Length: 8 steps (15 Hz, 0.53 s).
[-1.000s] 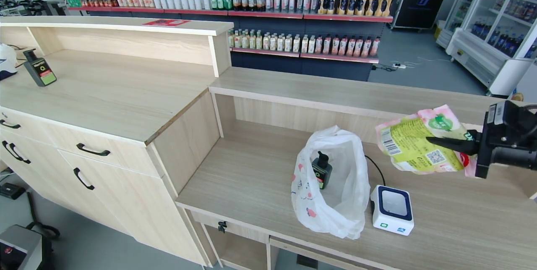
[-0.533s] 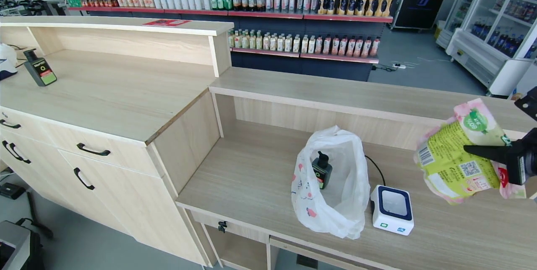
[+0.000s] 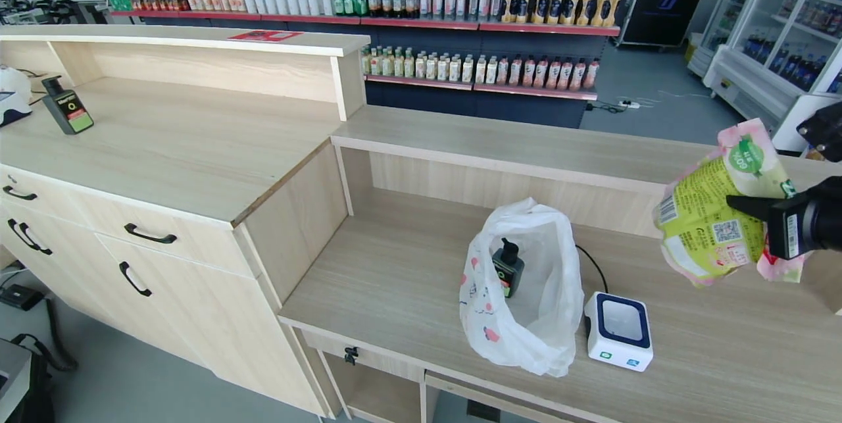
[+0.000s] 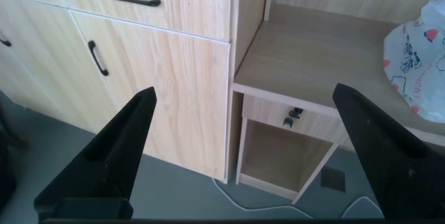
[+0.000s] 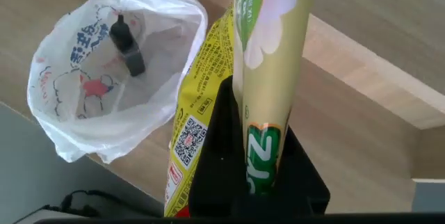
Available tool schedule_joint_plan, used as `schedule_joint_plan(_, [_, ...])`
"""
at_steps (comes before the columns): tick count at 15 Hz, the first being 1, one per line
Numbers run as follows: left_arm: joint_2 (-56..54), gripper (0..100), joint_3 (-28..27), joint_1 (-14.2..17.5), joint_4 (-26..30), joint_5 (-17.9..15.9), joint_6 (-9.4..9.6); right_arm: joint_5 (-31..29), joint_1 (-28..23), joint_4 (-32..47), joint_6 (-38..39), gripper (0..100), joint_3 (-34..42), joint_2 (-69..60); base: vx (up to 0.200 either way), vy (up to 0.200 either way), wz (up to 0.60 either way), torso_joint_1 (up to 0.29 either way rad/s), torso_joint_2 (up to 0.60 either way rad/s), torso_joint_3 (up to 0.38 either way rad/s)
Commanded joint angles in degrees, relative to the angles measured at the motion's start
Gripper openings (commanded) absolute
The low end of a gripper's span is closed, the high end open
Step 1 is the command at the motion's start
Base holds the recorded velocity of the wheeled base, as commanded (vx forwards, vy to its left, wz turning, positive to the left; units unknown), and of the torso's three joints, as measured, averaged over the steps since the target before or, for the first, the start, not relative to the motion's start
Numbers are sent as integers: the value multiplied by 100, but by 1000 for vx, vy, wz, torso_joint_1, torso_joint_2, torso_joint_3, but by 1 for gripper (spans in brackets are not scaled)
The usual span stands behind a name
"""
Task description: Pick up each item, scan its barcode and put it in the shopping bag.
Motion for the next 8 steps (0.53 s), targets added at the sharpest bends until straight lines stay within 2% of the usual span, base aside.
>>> schedule_joint_plan(1, [2, 100, 0, 4, -2, 4, -1, -1, 183, -102, -2, 0, 146, 66, 0, 0, 600, 7, 2, 2])
schedule_joint_plan(3, [2, 100, 0, 13, -2, -5, -1, -1, 464, -207, 7, 0, 260, 119, 0, 0, 600, 10, 2, -2])
schedule_joint_plan(6, [2, 100, 0, 4, -2, 4, -1, 166, 631, -164, -37, 0, 480, 294, 0, 0, 0, 0, 0, 0])
schedule_joint_plan(8, [2, 100, 0, 4, -2, 4, -1, 781, 464, -207, -415, 0, 665, 602, 0, 0, 0, 0, 0, 0])
